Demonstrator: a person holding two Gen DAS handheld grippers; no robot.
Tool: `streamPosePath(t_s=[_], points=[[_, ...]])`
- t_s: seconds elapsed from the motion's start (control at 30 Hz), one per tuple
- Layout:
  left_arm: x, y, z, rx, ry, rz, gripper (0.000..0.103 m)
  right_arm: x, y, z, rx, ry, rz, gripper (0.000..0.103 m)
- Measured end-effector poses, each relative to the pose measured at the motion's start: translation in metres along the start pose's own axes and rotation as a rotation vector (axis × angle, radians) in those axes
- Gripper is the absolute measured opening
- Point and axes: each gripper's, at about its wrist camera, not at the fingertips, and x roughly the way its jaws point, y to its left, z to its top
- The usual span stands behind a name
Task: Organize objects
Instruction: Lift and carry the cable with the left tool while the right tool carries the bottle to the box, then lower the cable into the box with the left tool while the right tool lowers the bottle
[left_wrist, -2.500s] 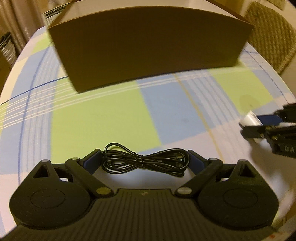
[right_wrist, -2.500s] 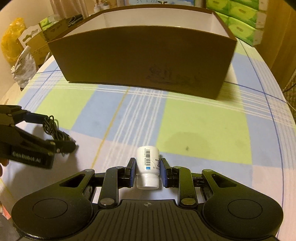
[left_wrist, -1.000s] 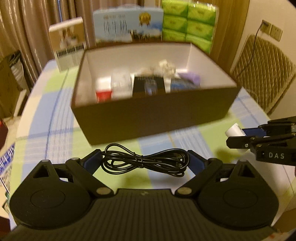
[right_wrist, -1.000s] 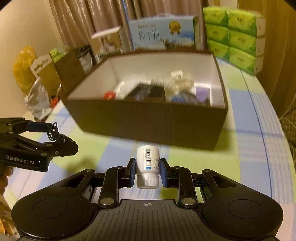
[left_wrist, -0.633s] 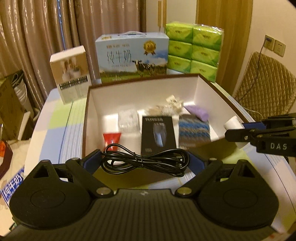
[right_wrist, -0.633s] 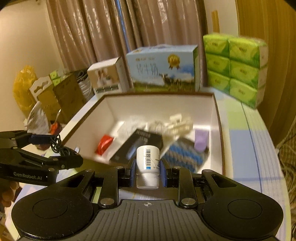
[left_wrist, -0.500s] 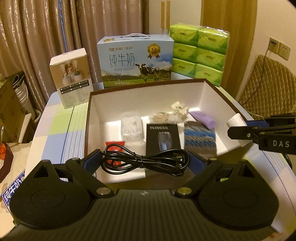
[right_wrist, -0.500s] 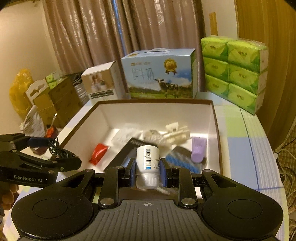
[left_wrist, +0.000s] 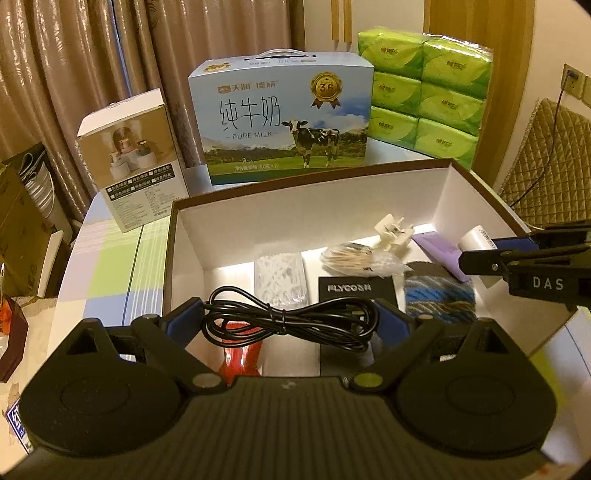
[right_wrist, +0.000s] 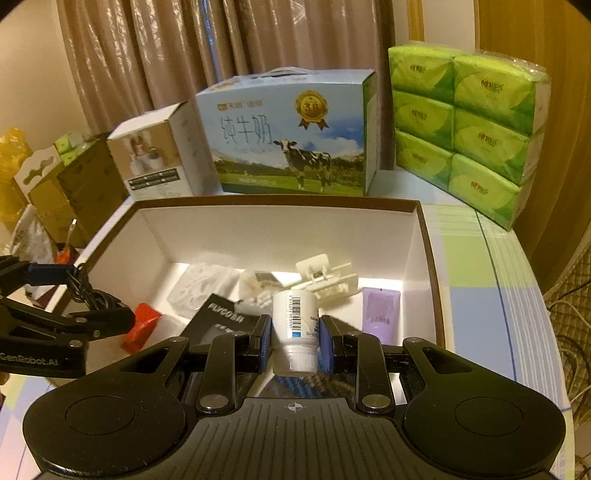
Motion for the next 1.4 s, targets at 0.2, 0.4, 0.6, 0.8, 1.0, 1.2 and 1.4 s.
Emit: streamPosePath(t_s=[0.2, 0.4, 0.6, 0.8, 1.0, 1.2, 1.4], points=[[0.016, 0.004, 0.012, 0.009, 0.001, -0.001, 0.094, 0.021, -0.008, 0.012, 0.014, -0.011, -0.029, 0.025], [0.030, 0.010, 0.020, 0.000, 0.007, 0.001, 0.094, 0.029, -0.014, 0.020, 0.039, -0.022, -0.028, 0.029], [0.040, 0.011, 0.022, -0.001, 0.018, 0.001, 0.094, 0.034, -0.017, 0.017, 0.034, 0.001, -0.027, 0.032], [0.049, 0.012, 0.022, -0.004, 0.036, 0.006, 0.094, 0.035, -0.019, 0.014, 0.042, 0.011, -0.024, 0.037], [0.057, 0.016, 0.022, -0.016, 0.053, 0.016, 0.094, 0.034, -0.019, 0.013, 0.042, 0.009, -0.025, 0.042], [0.062, 0.019, 0.025, -0.034, 0.064, 0.022, 0.095, 0.033, -0.019, 0.012, 0.044, 0.009, -0.023, 0.047], [0.057, 0.023, 0.026, -0.047, 0.050, 0.023, 0.099, 0.025, -0.020, 0.009, 0.060, 0.000, -0.020, 0.064]])
